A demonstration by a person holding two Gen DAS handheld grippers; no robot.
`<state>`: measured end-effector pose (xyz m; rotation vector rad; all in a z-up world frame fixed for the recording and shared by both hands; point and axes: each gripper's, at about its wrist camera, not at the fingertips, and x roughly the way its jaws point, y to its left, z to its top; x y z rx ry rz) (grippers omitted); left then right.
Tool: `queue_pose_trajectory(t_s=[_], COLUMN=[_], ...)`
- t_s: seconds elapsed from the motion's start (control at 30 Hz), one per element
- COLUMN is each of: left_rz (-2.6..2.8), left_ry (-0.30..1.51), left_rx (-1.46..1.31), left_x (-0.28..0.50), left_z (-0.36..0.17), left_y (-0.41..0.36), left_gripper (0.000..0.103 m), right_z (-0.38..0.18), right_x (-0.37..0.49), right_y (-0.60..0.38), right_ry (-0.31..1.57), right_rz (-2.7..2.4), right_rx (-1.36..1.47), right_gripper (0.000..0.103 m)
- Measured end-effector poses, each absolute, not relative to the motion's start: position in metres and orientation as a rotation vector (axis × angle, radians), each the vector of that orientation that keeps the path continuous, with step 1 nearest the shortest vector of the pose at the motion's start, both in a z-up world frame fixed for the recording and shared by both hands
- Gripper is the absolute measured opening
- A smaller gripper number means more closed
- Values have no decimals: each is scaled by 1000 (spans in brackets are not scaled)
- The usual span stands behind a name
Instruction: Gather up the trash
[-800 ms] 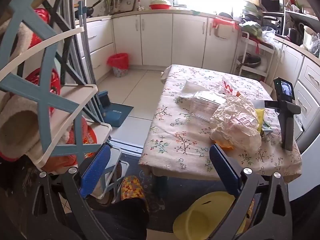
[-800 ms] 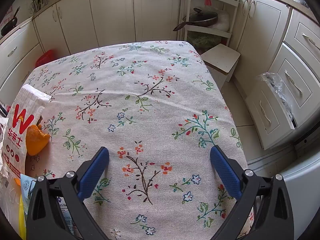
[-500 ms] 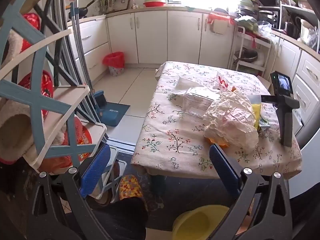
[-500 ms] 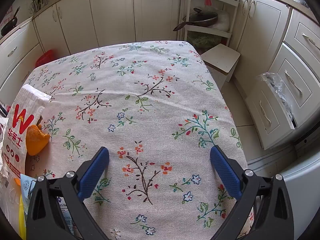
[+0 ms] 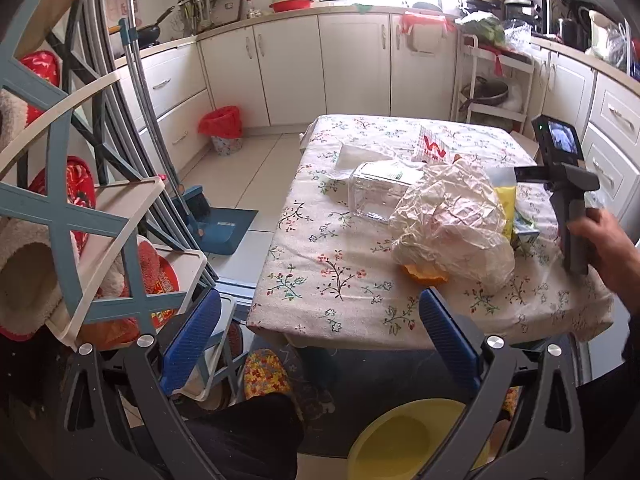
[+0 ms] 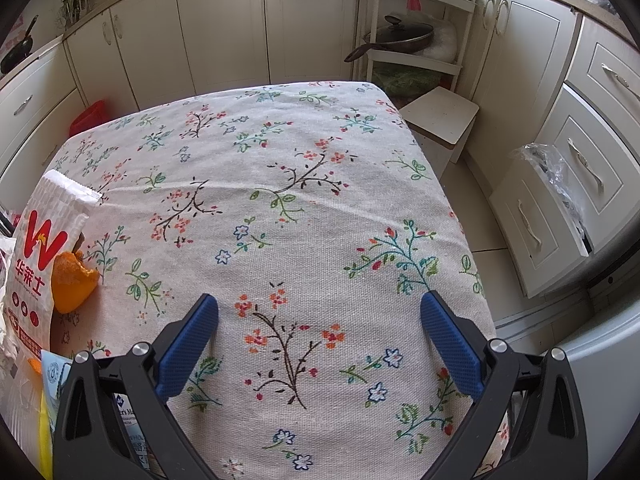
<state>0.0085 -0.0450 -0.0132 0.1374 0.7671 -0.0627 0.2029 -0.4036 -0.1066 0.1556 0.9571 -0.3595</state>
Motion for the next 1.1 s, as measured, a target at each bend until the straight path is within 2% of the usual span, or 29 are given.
queue_pose_trajectory(t_s=[0.23, 0.4, 0.5, 0.57, 0.83, 1.1], left_rz=[-60, -48, -46, -50, -75, -79], left_ry=[778, 759, 741, 724, 666, 672], left_rx=[144, 142, 125, 120, 121, 91], left_x=[10, 2, -13, -28, -112, -176], left_z=[-14, -7, 5, 14, 50, 56], left_y=[-46, -43, -39, -39, -36, -24], left_gripper=[95, 95, 95, 95, 95, 95], right_z=[-100, -26, 32, 52, 56, 50], right_x=[203, 126, 48, -9, -149, -213], right_y=[-409, -399, -367, -334, -233, -201], right_ry=[987, 748, 561, 492, 588, 594], right_rz=[-340, -440, -423, -370, -97, -101], right_rx=[158, 71, 39, 24, 127, 160], right_gripper=[96, 96, 96, 96, 96, 96])
